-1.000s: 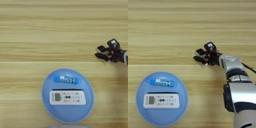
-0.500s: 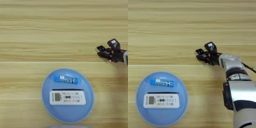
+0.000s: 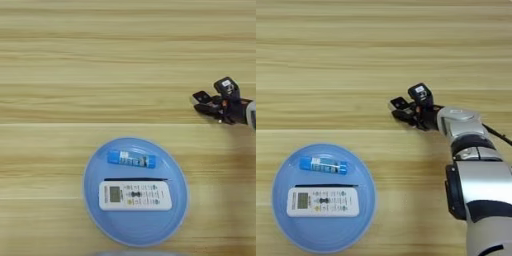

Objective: Move the objects on the table

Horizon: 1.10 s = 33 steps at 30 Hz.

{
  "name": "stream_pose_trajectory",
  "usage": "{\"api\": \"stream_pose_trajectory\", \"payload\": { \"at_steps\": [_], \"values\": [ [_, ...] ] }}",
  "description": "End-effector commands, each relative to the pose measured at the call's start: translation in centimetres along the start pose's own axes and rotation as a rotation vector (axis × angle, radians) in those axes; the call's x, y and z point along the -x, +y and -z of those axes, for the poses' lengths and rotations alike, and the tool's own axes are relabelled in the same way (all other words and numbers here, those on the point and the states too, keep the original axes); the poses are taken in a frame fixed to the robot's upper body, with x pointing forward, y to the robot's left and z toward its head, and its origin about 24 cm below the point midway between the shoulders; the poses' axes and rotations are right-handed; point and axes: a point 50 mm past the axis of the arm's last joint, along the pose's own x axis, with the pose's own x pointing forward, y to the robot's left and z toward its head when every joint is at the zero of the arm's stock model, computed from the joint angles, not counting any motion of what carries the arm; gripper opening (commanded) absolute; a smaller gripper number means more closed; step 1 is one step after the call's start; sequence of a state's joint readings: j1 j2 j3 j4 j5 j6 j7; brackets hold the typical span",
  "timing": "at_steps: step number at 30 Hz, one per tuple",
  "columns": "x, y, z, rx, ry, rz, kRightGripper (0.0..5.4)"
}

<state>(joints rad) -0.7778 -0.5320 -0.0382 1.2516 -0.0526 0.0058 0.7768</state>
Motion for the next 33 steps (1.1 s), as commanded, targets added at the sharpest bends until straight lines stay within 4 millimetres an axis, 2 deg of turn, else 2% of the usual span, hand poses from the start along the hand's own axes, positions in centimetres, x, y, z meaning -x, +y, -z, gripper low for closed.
{"api": "stream_pose_trajectory", "payload": {
  "at_steps": [1,10,16,21,33],
  "values": [
    [1.0,-1.2,-5.5,0.125,-0.17,0.029,2.49],
    [1.4,0.6,-6.5,0.232,-0.269,-0.132,2.49],
    [3.0,2.5,-7.4,0.343,-0.356,-0.281,2.48],
    [5.0,5.4,-8.0,0.455,-0.42,-0.406,2.48],
    [8.3,9.9,-6.4,0.604,-0.435,-0.685,2.48]
  ]
}}
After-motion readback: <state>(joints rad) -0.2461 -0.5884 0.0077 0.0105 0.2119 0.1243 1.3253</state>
